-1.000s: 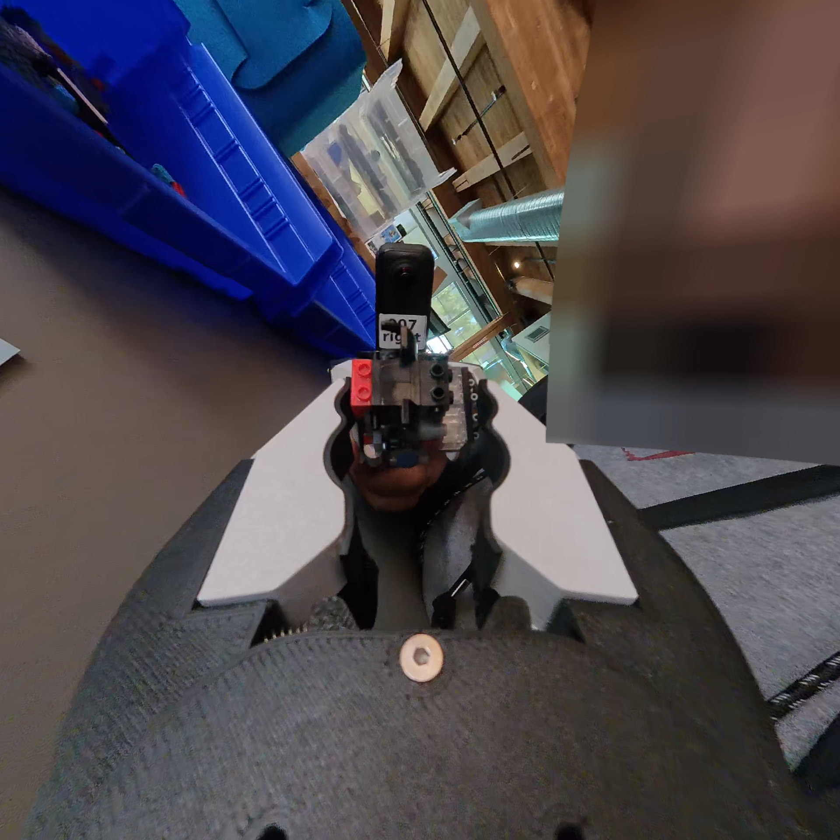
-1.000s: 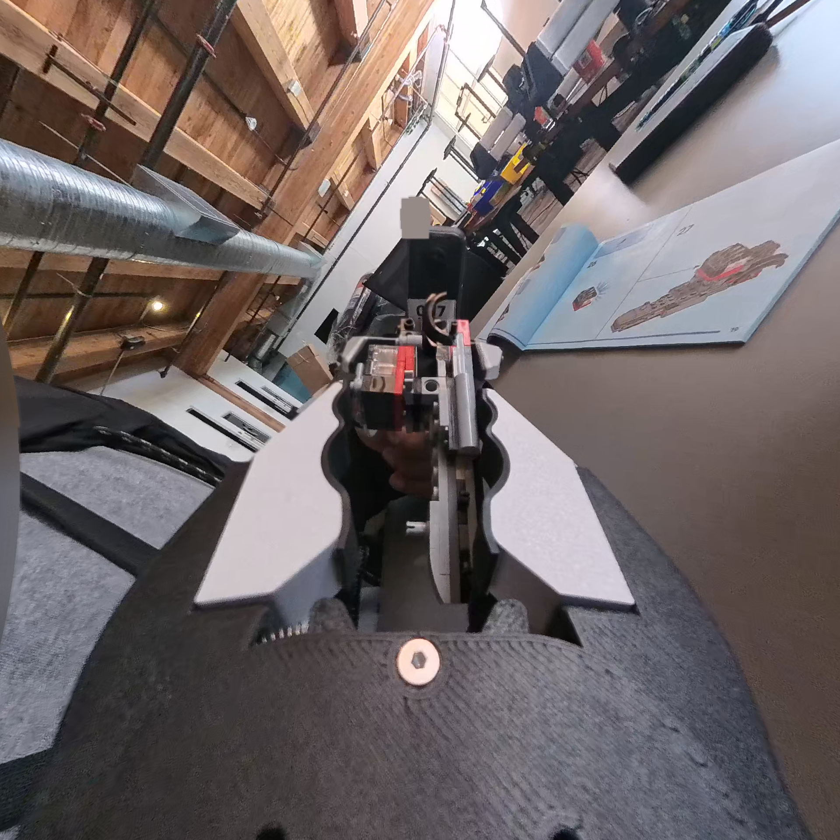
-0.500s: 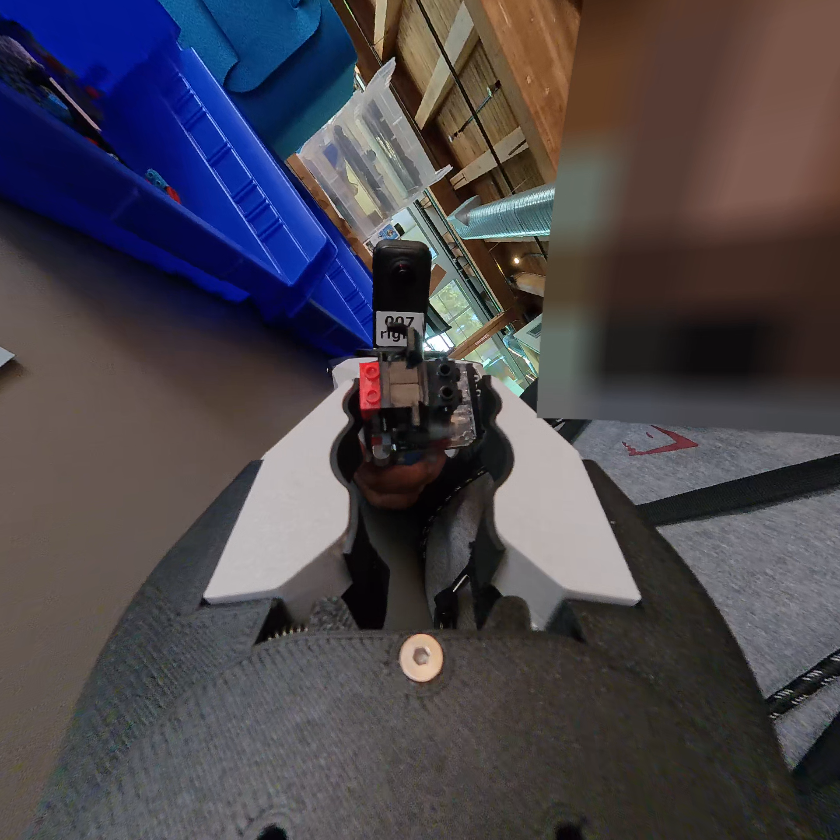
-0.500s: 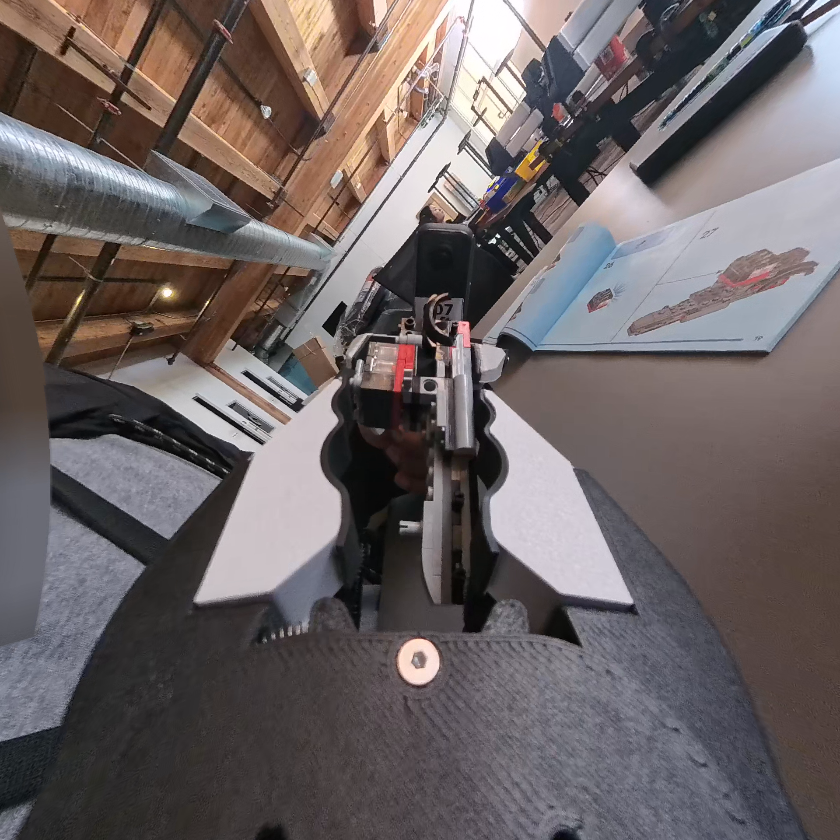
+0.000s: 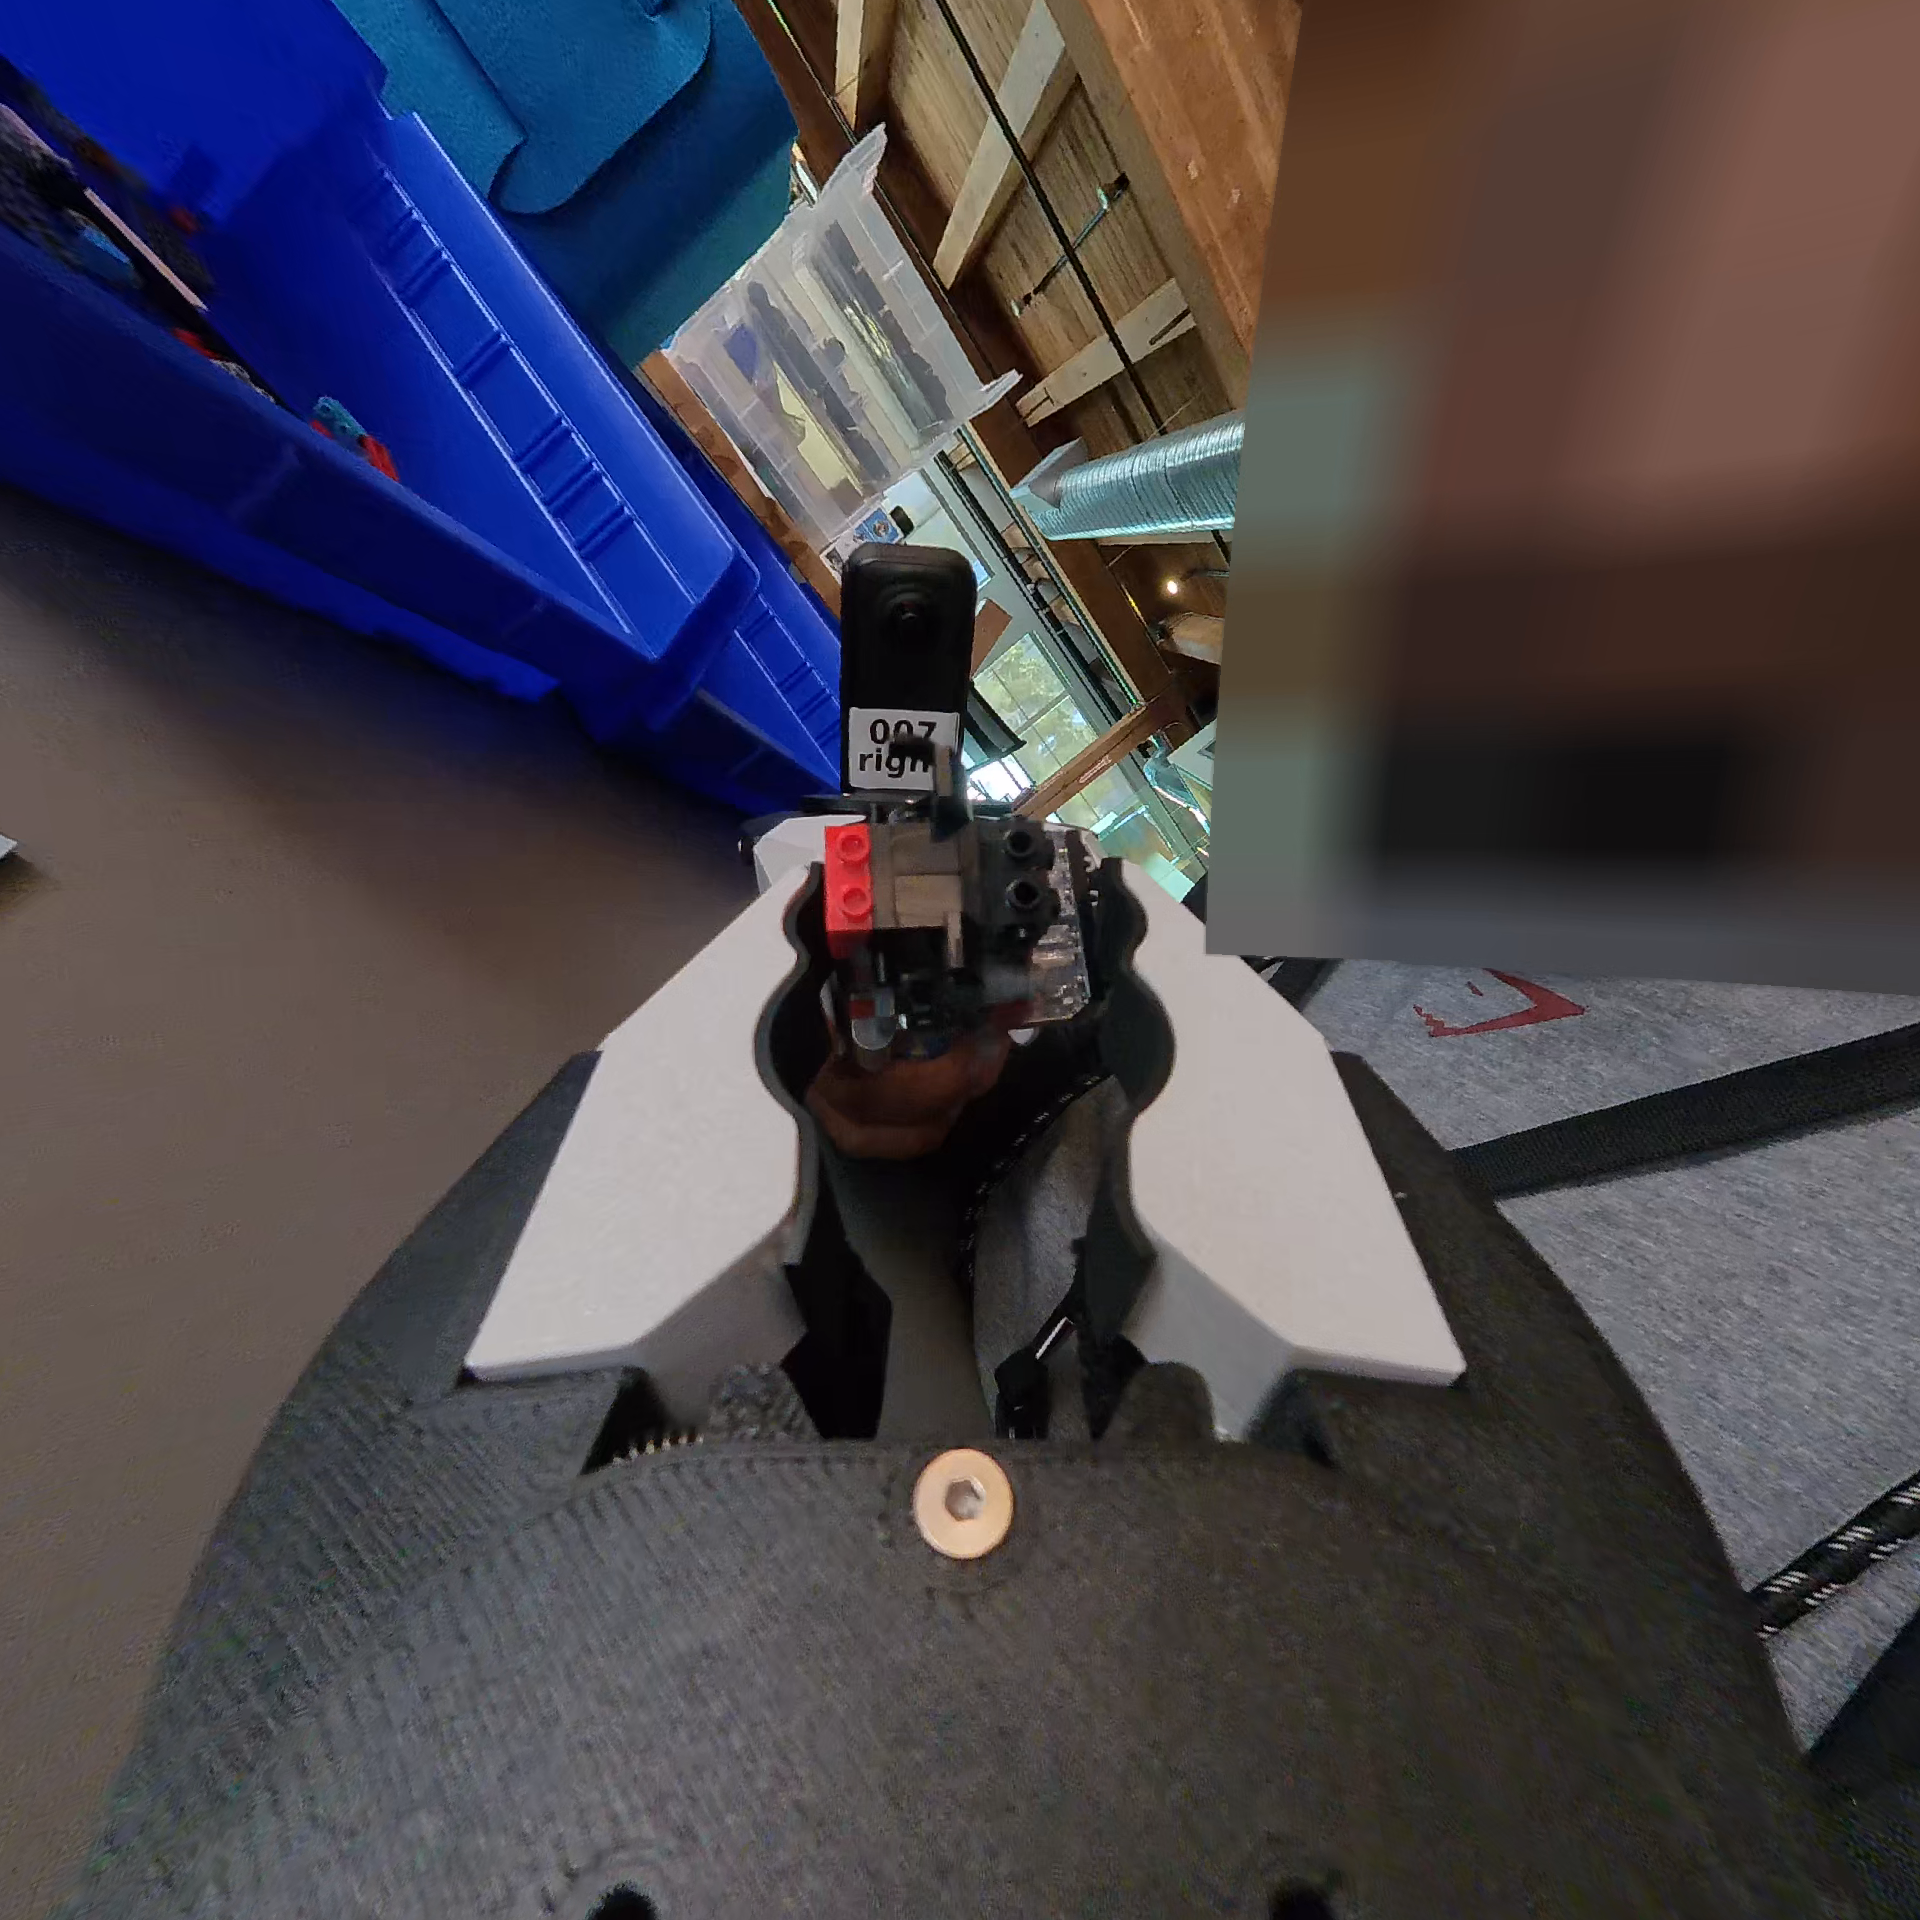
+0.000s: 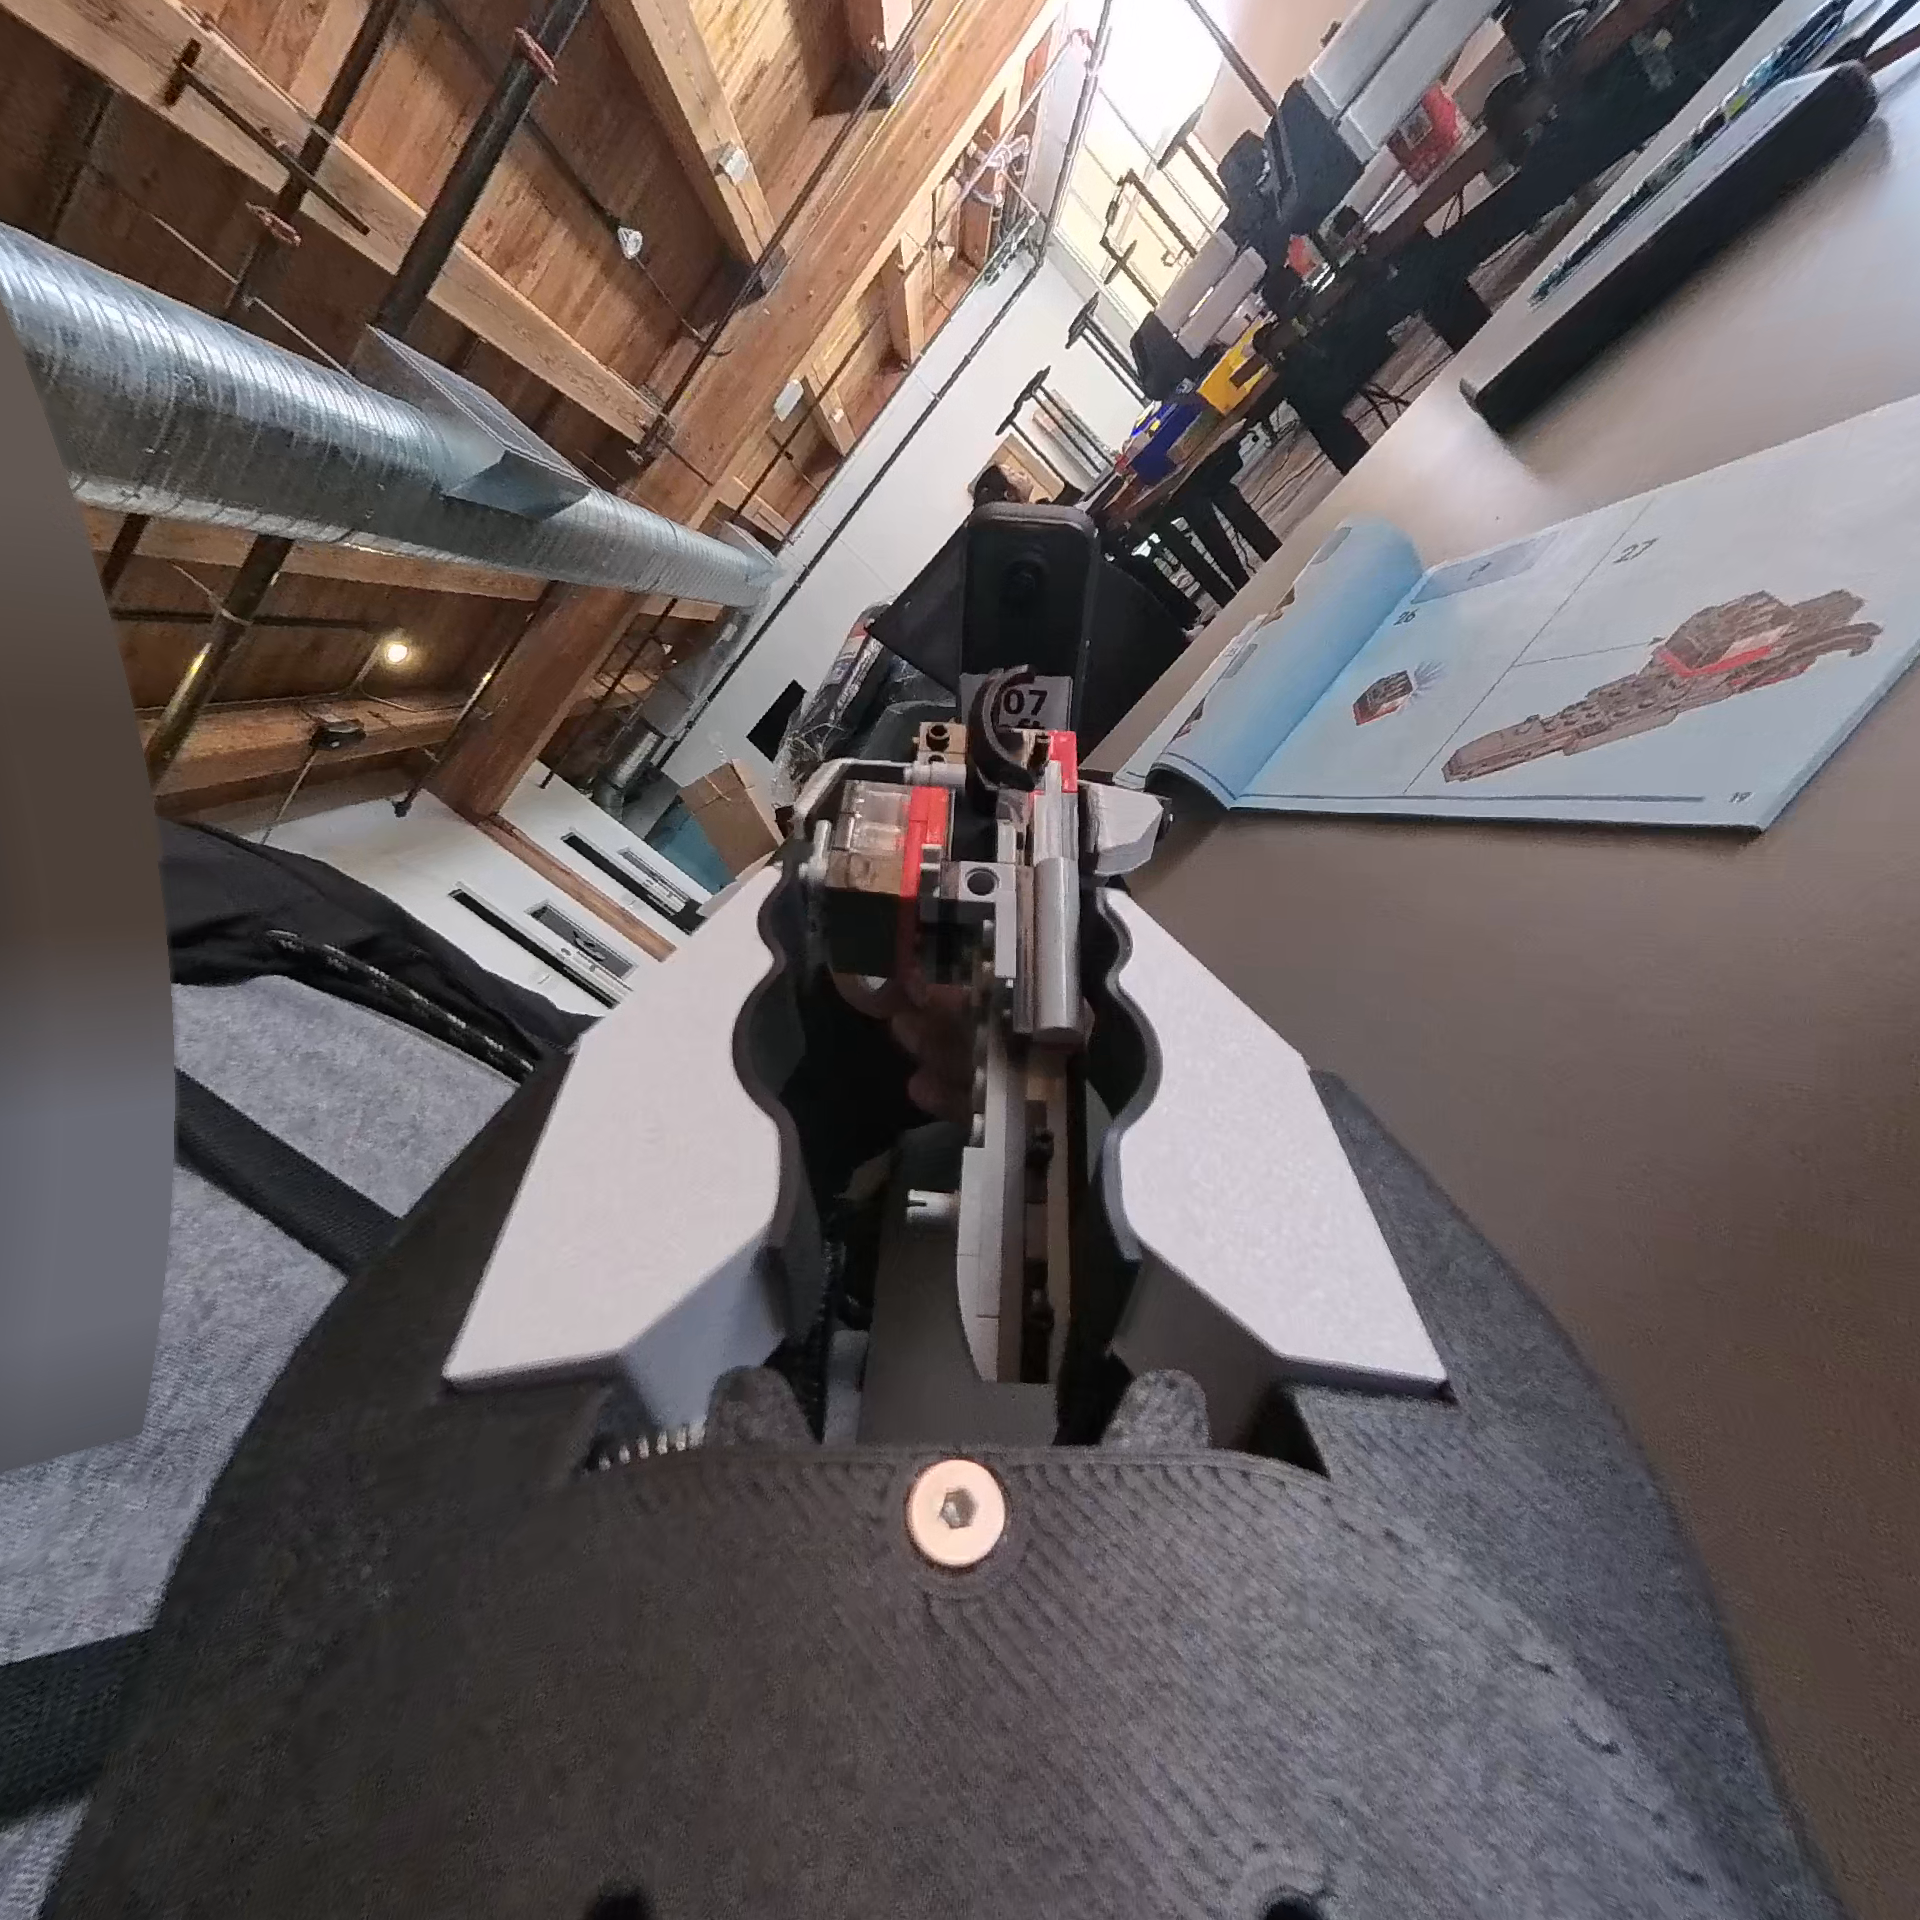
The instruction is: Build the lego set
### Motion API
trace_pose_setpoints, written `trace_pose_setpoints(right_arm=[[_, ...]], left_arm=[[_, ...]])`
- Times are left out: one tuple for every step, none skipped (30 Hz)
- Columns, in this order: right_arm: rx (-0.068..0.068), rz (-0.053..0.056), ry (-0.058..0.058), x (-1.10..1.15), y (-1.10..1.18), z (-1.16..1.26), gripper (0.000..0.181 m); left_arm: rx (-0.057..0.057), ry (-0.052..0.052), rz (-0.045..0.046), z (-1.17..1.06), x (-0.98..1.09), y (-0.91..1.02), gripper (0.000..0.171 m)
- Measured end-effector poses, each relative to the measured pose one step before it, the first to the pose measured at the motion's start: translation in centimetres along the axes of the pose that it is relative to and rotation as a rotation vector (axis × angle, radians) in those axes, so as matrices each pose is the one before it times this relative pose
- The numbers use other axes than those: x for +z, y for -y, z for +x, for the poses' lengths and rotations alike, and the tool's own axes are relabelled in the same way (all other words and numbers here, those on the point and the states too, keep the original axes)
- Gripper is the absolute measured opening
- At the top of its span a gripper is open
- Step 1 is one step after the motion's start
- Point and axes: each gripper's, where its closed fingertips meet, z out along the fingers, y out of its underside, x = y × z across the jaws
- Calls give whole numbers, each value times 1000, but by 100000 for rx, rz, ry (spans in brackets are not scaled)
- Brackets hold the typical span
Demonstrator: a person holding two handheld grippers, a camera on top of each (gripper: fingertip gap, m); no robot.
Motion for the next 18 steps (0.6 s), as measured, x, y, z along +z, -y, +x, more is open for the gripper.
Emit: trace_pose_setpoints(right_arm=[[-229, 204, -168, -3, 36, 16, 54], [185, 73, 23, -6, 34, 17, 54], [112, 41, 44, -10, 8, 13, 54], [-216, 51, -60, 6, 5, -5, 54], [-352, -65, 78, -1, -4, -22, 54], [-393, -112, 133, 7, -12, -39, 54], [-234, 2, 1, 4, 5, -19, 54], [12, 38, 57, -9, 7, 4, 54], [-26, 15, 110, 1, 9, -7, 54], [-270, -30, -4, -8, 2, -17, 54], [-129, -53, -9, -1, 13, 2, 54], [71, -58, 88, -4, 7, -4, 54], [-55, 1, 49, -10, 8, 3, 55], [-128, 76, 89, -13, 26, -6, 55], [-285, -46, 48, 1, -1, -22, 55], [-255, -70, -76, -2, -18, -6, 55], [76, -43, 9, -14, -5, 6, 55], [93, -63, 33, -6, -1, 10, 55]], left_arm=[[26, 19, 143, -19, 20, 19, 51], [-130, 96, 49, -25, 15, 13, 51], [8, 17, 34, -3, 2, 5, 51], [46, -103, 88, 3, 4, 6, 51], [219, -176, -51, 44, -5, -18, 51], [368, -99, -103, 52, 5, -18, 51], [165, 1, 55, 15, 0, -9, 51], [50, 43, -33, -10, 7, -7, 51], [134, 2, -19, 12, 1, 2, 51], [234, -54, 76, 26, 4, 0, 51], [-137, 49, 81, -5, 13, 3, 51], [-42, -74, 69, 5, -11, -7, 51], [192, 127, 96, -3, 17, 8, 51], [19, 38, 119, 21, 18, 11, 51], [106, -161, 25, 42, -2, -13, 51], [-14, -20, -80, -4, -8, -17, 51], [-68, 88, -12, -8, 9, -4, 51], [-13, -20, -66, 12, -3, -3, 51]])
